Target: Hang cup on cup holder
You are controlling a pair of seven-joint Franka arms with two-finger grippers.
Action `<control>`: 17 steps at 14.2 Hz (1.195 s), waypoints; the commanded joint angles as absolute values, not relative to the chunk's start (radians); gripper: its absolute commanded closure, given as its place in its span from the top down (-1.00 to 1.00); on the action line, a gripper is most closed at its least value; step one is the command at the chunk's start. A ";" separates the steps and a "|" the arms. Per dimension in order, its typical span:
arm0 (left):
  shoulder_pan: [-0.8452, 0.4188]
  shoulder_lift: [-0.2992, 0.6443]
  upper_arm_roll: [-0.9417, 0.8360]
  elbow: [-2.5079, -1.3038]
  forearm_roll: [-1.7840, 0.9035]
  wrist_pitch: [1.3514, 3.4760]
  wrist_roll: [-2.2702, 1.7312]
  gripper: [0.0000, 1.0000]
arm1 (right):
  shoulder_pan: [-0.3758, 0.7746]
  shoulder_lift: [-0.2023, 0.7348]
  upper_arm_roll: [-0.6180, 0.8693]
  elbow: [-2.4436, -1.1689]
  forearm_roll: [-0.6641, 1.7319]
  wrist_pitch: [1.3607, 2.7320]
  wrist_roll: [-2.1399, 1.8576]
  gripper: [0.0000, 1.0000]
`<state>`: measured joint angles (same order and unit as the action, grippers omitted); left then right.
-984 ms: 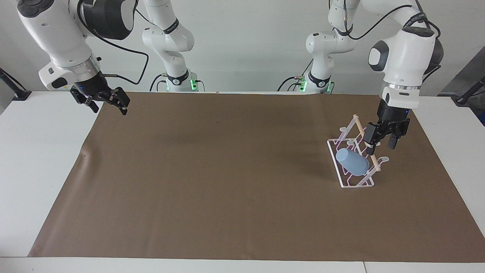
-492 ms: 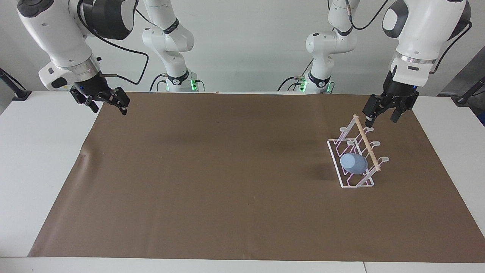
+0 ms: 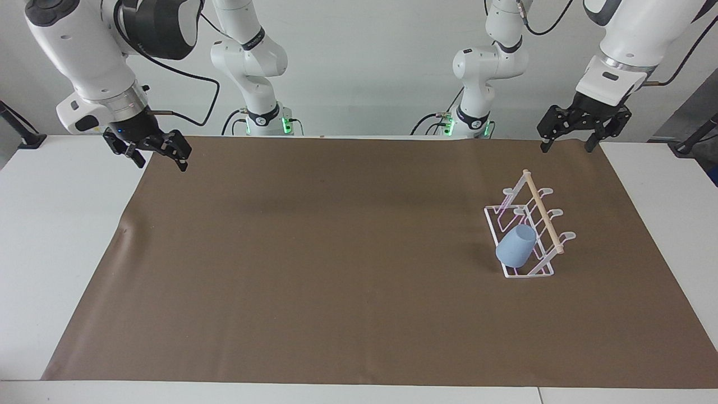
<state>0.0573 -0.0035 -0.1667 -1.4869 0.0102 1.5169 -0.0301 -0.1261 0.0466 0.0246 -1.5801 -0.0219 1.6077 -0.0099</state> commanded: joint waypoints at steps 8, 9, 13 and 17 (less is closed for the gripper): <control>0.058 -0.064 -0.160 -1.524 0.034 1.453 0.028 1.00 | -0.120 0.032 0.028 -1.606 -0.018 1.618 -0.034 1.00; 0.058 -0.074 -0.160 -1.548 0.034 1.460 0.031 1.00 | -0.121 0.032 0.028 -1.606 -0.018 1.618 -0.034 1.00; 0.061 -0.092 -0.160 -1.569 0.035 1.451 0.083 1.00 | -0.120 0.032 0.028 -1.606 -0.018 1.618 -0.034 1.00; 0.086 -0.083 -0.158 -1.557 0.008 1.462 0.071 1.00 | -0.121 0.032 0.028 -1.606 -0.018 1.618 -0.034 1.00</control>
